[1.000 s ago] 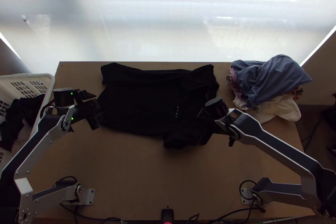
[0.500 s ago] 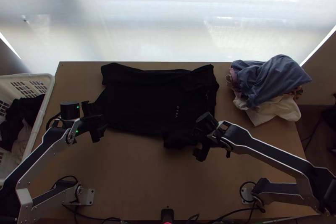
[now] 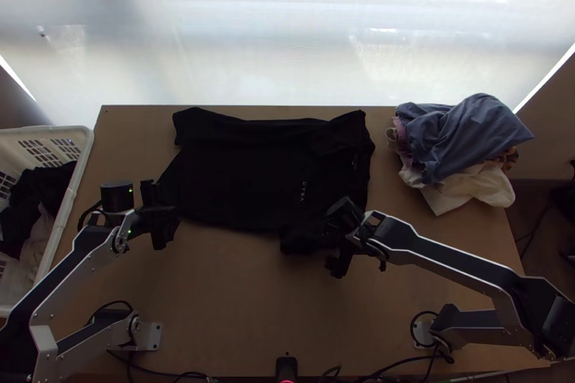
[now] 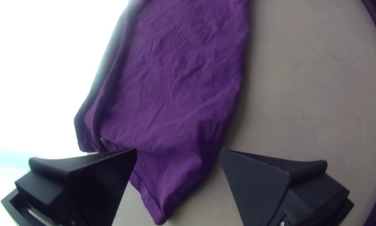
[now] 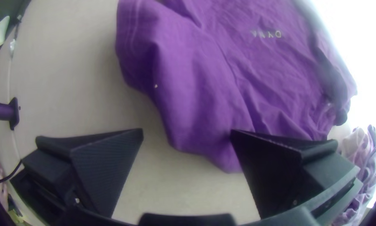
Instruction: Fold the t-shirt
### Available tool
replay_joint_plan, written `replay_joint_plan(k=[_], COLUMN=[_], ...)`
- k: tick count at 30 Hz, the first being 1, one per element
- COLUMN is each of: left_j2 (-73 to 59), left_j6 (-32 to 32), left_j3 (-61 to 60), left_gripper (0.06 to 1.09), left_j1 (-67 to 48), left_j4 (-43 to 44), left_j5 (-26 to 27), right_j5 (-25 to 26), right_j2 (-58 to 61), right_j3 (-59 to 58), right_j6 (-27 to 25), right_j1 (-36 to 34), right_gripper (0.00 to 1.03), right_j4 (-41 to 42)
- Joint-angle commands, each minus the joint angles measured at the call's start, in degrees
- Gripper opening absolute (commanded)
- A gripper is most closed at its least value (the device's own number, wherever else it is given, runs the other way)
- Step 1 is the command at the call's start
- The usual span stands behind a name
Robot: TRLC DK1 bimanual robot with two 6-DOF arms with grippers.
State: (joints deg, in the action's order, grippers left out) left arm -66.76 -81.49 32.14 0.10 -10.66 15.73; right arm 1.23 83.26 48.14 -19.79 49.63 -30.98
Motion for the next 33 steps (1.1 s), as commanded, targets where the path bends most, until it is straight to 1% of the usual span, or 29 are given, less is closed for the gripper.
replay_joint_plan(k=[1,4,6,10,19,23,24,27,28,33], left_j2=[1.0,-1.8,-4.1,-8.1,-12.5,-13.6,-14.2,-15.1,-15.0,-15.5], left_j6=[-9.5,-14.7,-15.8,-20.6,-22.6,-22.6,-22.5,-21.8,-21.8,-21.7], left_j3=[-0.7,-0.3,0.6,1.4,2.5,2.3,2.6,3.3,3.3,3.3], left_gripper=[1.02,1.02,1.02,1.02,1.02,1.01,1.01,1.0,0.98,0.97], left_j1=[4.5,7.6,9.1,12.0,13.6,13.4,13.5,13.6,13.5,13.4], left_j4=[-3.1,-0.5,2.0,5.3,9.4,11.3,12.0,12.7,12.6,12.9], left_j5=[2.1,2.8,3.0,3.1,3.2,3.3,3.2,3.2,3.2,3.2], right_j5=[0.3,0.3,0.3,0.3,0.3,0.7,0.8,1.1,1.1,1.5], right_j2=[0.9,0.9,1.0,0.9,0.9,1.6,1.8,2.0,2.2,4.2], right_j3=[-0.1,-0.2,-0.3,-0.5,-1.6,-2.3,-2.5,-2.5,-2.5,-3.2], right_j6=[0.1,0.1,0.2,0.3,0.3,0.1,0.1,0.0,0.0,0.0], right_j1=[0.2,0.2,0.1,0.2,0.2,-0.1,-0.1,-0.2,-0.2,-0.2], right_gripper=[0.97,0.97,0.97,0.97,0.96,0.95,0.93,0.92,0.92,0.92], right_j4=[0.9,1.3,1.3,1.3,1.7,3.7,4.2,5.0,5.4,8.4])
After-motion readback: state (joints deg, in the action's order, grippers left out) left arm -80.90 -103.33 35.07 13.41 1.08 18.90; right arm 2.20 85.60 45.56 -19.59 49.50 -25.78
